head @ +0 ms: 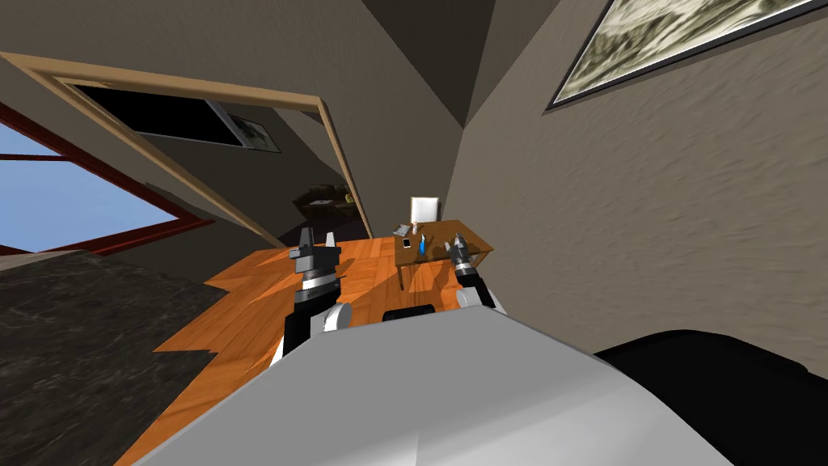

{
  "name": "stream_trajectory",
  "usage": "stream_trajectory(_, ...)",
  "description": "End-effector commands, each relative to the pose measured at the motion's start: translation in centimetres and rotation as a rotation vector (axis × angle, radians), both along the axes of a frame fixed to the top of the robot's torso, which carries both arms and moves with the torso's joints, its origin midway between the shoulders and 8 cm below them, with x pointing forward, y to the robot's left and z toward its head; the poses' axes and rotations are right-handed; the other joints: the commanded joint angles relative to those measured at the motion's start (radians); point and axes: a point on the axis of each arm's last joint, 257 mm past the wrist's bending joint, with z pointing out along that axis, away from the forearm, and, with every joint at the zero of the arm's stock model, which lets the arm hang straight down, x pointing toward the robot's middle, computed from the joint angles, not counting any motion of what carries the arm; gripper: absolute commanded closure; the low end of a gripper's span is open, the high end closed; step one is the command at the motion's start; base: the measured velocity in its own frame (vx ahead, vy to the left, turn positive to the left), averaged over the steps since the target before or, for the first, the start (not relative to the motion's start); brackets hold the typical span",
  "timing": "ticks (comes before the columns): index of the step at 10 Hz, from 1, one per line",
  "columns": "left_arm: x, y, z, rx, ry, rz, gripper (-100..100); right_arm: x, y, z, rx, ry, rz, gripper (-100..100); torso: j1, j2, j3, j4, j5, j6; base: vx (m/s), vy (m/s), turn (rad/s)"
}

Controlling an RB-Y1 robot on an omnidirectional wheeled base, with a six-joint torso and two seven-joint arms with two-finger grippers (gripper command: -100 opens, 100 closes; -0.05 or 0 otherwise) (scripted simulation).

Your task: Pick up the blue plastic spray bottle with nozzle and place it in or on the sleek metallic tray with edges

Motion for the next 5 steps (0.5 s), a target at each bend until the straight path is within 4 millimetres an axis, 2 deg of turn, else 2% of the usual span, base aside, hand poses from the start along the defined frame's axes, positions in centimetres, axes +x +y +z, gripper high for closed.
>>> stream_trajectory(1,0.0,0.0,0.0,0.0,0.0,0.0,0,0.2,-0.4,-3.1,0.063,0.071,0.012,-100,0.0,0.0,0.0,0.0,0.0,0.0,-0.033,-0.004,0.089)
stream_trajectory(2,0.0,0.0,0.0,0.0,0.0,0.0,0,0.2,-0.4,-3.4,0.063,0.075,0.011,-100,0.0,0.0,0.0,0.0,0.0,0.0,-0.02,0.002,0.019)
stream_trajectory(4,0.0,0.0,0.0,0.0,0.0,0.0,0,0.6,-0.8,-7.1,0.146,0.161,0.021,-100,0.001,-0.001,-0.001,0.0,0.0,0.0,-0.015,0.006,0.063)
stream_trajectory(5,0.0,0.0,0.0,0.0,0.0,0.0,0,0.6,-0.8,-7.1,0.146,0.161,0.021,-100,0.001,-0.002,-0.001,0.0,0.0,0.0,-0.01,0.001,0.036)
